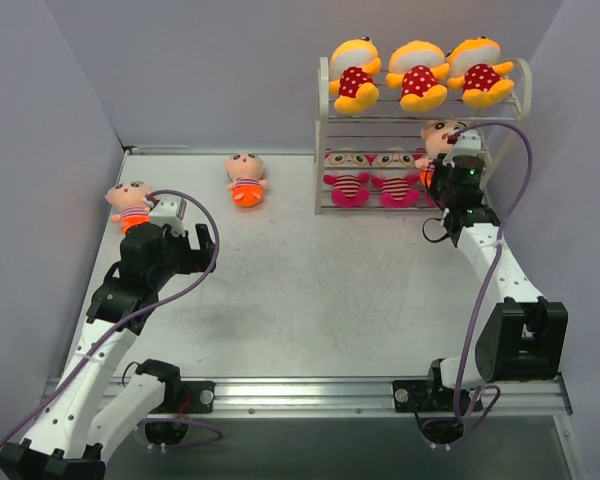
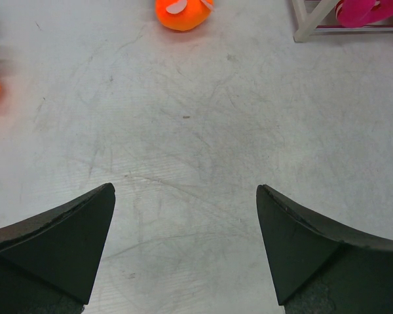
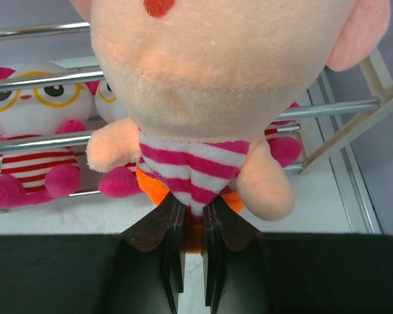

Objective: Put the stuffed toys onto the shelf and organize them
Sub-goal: Place the stuffed toy onto shelf

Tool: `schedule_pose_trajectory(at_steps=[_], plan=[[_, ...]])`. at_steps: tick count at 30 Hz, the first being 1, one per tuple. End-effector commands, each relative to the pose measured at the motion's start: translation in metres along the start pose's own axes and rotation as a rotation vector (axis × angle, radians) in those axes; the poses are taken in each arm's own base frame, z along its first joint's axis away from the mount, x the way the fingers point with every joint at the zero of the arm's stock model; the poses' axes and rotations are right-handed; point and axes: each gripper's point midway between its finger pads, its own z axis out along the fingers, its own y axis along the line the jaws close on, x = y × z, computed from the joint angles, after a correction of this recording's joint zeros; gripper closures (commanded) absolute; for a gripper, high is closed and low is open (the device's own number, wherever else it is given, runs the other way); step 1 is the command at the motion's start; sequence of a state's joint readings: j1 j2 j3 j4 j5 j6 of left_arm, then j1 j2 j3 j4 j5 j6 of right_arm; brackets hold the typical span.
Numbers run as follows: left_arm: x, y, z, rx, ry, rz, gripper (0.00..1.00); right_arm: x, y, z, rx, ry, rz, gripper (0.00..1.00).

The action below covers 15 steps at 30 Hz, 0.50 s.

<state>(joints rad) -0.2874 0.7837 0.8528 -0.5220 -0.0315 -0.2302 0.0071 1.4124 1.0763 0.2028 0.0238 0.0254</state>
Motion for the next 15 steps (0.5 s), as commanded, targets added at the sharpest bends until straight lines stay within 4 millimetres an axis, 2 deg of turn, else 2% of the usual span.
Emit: schedule_pose_trajectory(at_steps=[1,15], plan=[[-0.002,0.001,-0.001,-0.003,-0.014,0.016,0.03,-0.045,-0.017,-0.001,0.053,-0.147,0.024,0.98],[-0.002,-0.001,-0.002,0.007,-0.013,0.022,0.03,-0.055,-0.028,0.006,0.105,-0.182,0.021,0.91]])
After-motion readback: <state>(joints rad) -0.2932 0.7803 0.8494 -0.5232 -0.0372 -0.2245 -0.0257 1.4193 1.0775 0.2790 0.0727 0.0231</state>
